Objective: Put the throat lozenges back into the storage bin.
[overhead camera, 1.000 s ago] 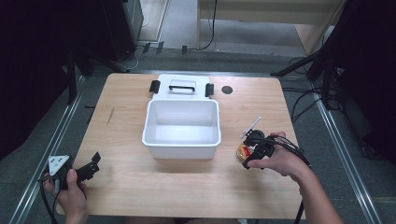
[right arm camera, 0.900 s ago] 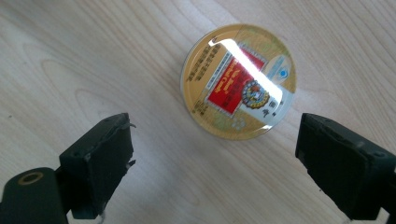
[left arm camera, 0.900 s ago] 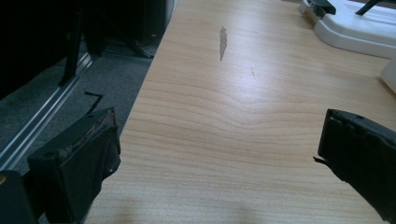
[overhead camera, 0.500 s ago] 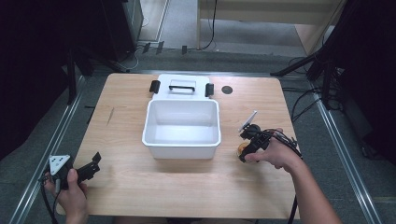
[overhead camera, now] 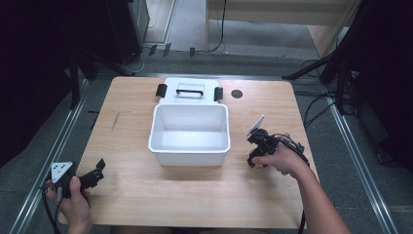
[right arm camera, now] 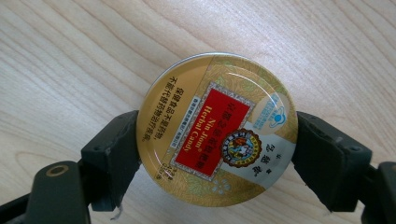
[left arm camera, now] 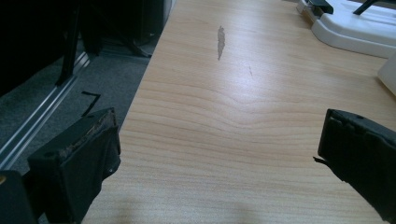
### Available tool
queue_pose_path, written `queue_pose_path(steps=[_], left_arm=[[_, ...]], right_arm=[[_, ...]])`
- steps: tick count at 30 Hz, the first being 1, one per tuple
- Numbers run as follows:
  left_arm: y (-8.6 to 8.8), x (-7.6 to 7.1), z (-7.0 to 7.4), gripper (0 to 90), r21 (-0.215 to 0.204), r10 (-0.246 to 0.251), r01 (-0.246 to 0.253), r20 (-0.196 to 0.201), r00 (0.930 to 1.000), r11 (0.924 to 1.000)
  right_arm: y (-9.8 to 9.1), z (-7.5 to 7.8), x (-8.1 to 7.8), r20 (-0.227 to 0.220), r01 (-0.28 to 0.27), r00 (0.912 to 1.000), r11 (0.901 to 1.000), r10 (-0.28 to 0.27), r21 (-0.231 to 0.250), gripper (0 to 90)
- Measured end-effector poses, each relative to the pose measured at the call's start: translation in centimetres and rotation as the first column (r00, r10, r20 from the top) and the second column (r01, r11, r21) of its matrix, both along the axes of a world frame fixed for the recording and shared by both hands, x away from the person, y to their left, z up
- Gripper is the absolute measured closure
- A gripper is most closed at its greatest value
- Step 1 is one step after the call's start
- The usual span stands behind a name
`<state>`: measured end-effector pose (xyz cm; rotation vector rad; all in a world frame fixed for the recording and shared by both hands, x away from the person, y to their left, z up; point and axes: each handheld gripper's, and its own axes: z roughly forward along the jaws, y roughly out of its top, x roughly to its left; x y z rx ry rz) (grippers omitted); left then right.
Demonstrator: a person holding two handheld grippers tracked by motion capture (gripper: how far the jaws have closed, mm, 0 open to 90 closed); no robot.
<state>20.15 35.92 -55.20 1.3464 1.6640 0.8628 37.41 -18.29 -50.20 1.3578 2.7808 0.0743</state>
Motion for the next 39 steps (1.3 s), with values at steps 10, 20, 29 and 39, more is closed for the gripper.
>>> queue_pose_path(steps=[10,20,29,39], left_arm=[[0.0,0.0,0.0,0.0,0.0,0.001,-0.001,0.0,1.0,1.0],[0.0,0.0,0.0,0.0,0.001,0.001,-0.001,0.0,1.0,1.0],[0.0,0.0,0.0,0.0,0.0,0.0,0.0,0.0,1.0,1.0],[-0.1,0.0,0.0,0.0,-0.001,0.001,-0.001,0.001,1.0,1.0]], right_arm=[[-0.1,2.0,-0.1,0.032,-0.016,0.9994,0.9994,0.015,0.029,20.8],[0.4,5.3,0.1,0.039,-0.062,0.9975,0.9964,0.059,0.059,20.9],[0.9,7.5,0.4,0.049,-0.096,0.9945,0.9931,0.093,0.067,20.9],[1.7,10.1,0.9,0.065,-0.135,0.9892,0.9893,0.132,0.055,20.9]])
